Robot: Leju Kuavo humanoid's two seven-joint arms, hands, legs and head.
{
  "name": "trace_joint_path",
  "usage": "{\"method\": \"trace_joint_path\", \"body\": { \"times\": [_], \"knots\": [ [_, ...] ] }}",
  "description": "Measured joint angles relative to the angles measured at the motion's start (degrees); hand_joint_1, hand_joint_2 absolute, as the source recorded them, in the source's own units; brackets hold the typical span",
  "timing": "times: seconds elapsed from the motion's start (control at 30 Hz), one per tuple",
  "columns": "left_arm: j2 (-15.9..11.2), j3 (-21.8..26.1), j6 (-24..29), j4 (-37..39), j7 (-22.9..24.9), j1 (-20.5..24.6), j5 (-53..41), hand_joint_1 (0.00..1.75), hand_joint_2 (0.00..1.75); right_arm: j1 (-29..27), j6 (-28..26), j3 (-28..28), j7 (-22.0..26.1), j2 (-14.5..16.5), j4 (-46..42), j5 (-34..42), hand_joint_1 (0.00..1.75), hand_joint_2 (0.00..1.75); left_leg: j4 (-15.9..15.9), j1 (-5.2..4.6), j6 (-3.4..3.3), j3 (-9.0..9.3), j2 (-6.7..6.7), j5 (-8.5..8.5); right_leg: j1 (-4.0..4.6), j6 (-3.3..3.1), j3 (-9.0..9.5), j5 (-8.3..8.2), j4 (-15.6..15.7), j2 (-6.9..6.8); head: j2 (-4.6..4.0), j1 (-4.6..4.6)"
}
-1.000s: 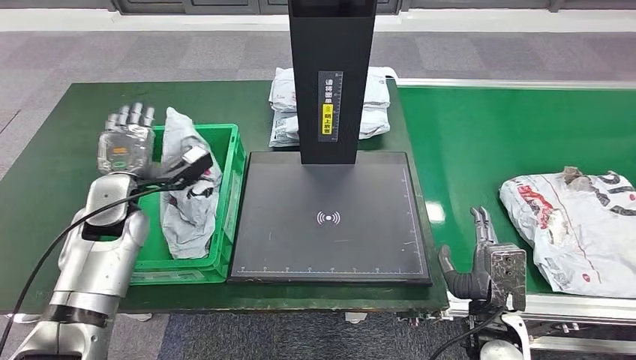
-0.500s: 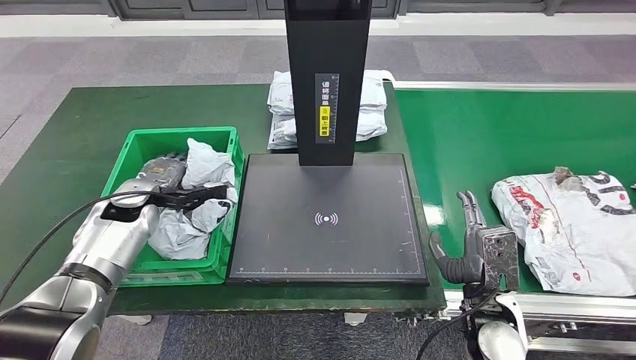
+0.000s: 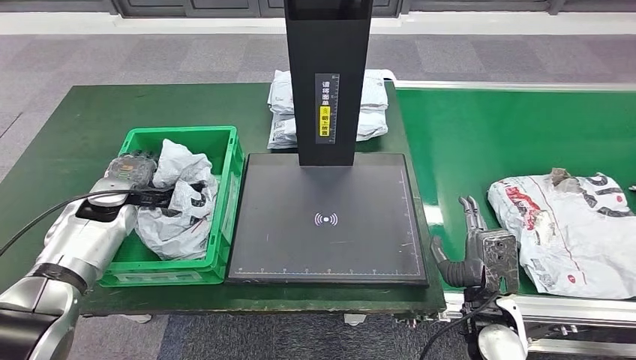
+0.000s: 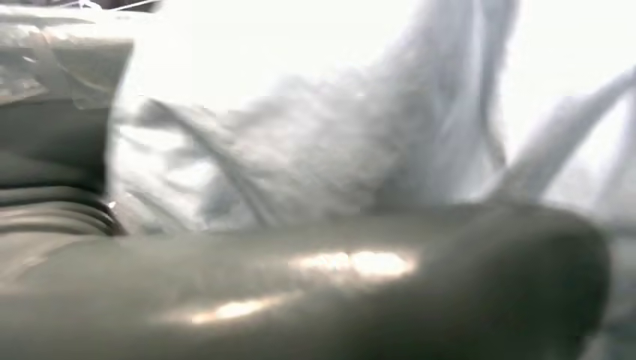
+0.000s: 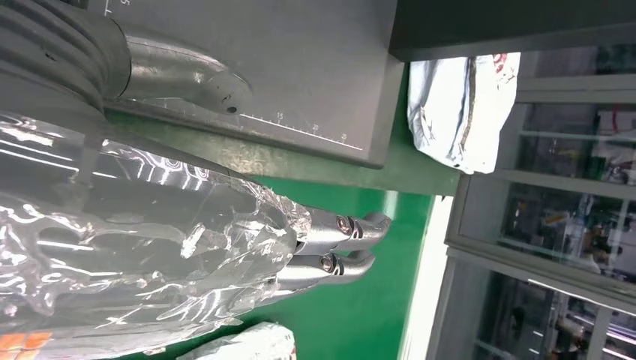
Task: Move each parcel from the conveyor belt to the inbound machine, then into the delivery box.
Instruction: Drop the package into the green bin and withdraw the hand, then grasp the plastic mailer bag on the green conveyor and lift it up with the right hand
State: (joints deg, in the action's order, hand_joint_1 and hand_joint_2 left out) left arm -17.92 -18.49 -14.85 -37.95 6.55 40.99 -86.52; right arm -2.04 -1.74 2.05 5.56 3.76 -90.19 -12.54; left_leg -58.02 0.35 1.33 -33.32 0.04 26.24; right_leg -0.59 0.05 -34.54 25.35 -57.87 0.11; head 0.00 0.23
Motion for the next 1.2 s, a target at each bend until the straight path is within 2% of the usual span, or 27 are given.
{"method": "trace_joint_path", "body": {
  "times": [0.17, 0.37, 0.63, 1.03, 1.13, 1.2],
  "knots": [
    [0.02, 0.11, -3.55, -13.1, -8.02, -2.48, 10.34, 0.0, 0.0, -2.33, -1.09, -0.04, 0.11, -0.78, -1.52, 1.21, 0.0, 1.75, 0.0, 0.0, -0.04, -0.13, 0.0, 0.06, -0.05, 0.0, -0.1, 0.01, 0.0, -0.02, 0.0, 0.01],
    [-0.48, 0.01, -4.71, -23.78, -9.35, -4.27, 15.08, 0.0, 0.0, -3.9, -1.58, -0.09, 0.29, -1.67, -2.5, 1.95, 0.0, 1.75, -0.01, -0.02, -0.08, -0.13, 0.05, 0.1, -0.04, 0.01, -0.14, 0.02, 0.01, 0.01, 0.0, 0.01],
    [-1.29, -0.28, -2.26, -34.66, -6.67, -5.76, 18.75, 0.0, 0.0, -5.06, -3.07, -0.09, 1.13, -3.06, -2.61, 3.37, 0.0, 1.75, -0.01, -0.02, -0.07, -0.15, 0.04, 0.11, -0.03, 0.01, -0.15, 0.02, 0.01, 0.01, 0.0, 0.01],
    [-1.8, -0.86, -1.97, -38.67, -6.44, -6.49, 18.76, 0.0, 0.0, -5.34, -3.08, -0.09, 1.13, -3.53, -3.1, 3.39, 0.0, 1.75, -0.01, -0.02, -0.06, -0.14, 0.03, 0.11, -0.03, 0.01, -0.15, 0.03, 0.01, 0.02, 0.0, 0.01],
    [-1.85, -0.87, 0.77, -39.34, -3.65, -6.83, 17.55, 0.0, 0.0, -5.34, -3.59, -0.09, 1.12, -3.55, -3.2, 3.58, 0.0, 1.75, -0.01, -0.02, -0.06, -0.15, 0.04, 0.11, -0.03, 0.01, -0.16, 0.03, 0.01, 0.03, 0.0, 0.0],
    [-1.7, -0.63, 4.97, -40.45, 0.1, -7.15, 15.76, 0.0, 0.0, -5.34, -4.53, -0.09, 1.03, -3.55, -3.35, 3.81, 0.0, 1.75, -0.01, -0.02, -0.06, -0.15, 0.05, 0.11, -0.03, 0.01, -0.16, 0.03, 0.01, 0.03, 0.0, 0.0]
  ]
}}
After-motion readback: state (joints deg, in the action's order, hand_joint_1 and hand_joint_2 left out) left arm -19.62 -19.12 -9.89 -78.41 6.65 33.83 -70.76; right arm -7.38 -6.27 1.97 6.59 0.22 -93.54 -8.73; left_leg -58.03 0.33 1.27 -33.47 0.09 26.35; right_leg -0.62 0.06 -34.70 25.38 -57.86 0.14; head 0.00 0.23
